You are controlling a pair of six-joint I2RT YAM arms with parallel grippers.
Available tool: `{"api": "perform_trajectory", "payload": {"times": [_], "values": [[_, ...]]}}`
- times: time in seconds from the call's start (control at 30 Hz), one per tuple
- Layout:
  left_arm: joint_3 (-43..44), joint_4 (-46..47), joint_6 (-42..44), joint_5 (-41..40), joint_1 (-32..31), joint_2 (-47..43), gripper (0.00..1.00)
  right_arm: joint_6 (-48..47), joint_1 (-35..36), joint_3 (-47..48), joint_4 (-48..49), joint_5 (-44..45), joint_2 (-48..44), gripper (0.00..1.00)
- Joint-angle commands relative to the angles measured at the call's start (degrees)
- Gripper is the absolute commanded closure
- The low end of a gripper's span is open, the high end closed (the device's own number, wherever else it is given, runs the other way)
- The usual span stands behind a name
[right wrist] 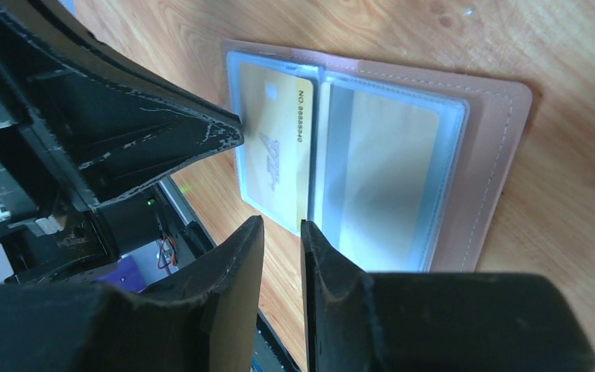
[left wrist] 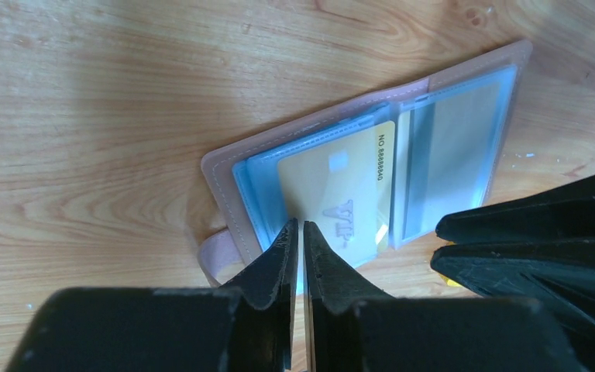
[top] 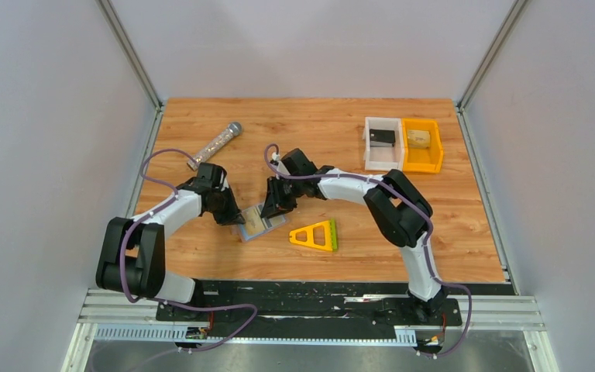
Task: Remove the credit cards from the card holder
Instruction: Remove the credit card from the card holder.
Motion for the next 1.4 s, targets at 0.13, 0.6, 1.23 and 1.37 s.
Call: {"api": "perform_trajectory", "payload": {"times": [0.13, 0.6, 1.23, 1.37], "values": [[-0.3, 0.5, 1.8, -2.8, 0.2, 1.6, 0.88, 0.9, 0.7, 3.6, 3.5, -2.6, 3.6, 0.75], [-1.0, 1.3, 1.4, -1.6, 0.2, 2.2, 0.88, 1.4, 1.4, 3.1, 4.2, -1.7, 6.1, 0.75], [-1.3, 1.5, 1.2, -1.1, 0.2, 1.8, 0.89, 2.1, 1.6, 3.6, 5.4, -3.0, 7.2, 0.86], [-1.2, 1.2, 1.5, -1.9, 0.2, 2.1, 0.89, 1.6, 0.9, 1.6, 5.7, -2.2, 5.0, 1.00]]}}
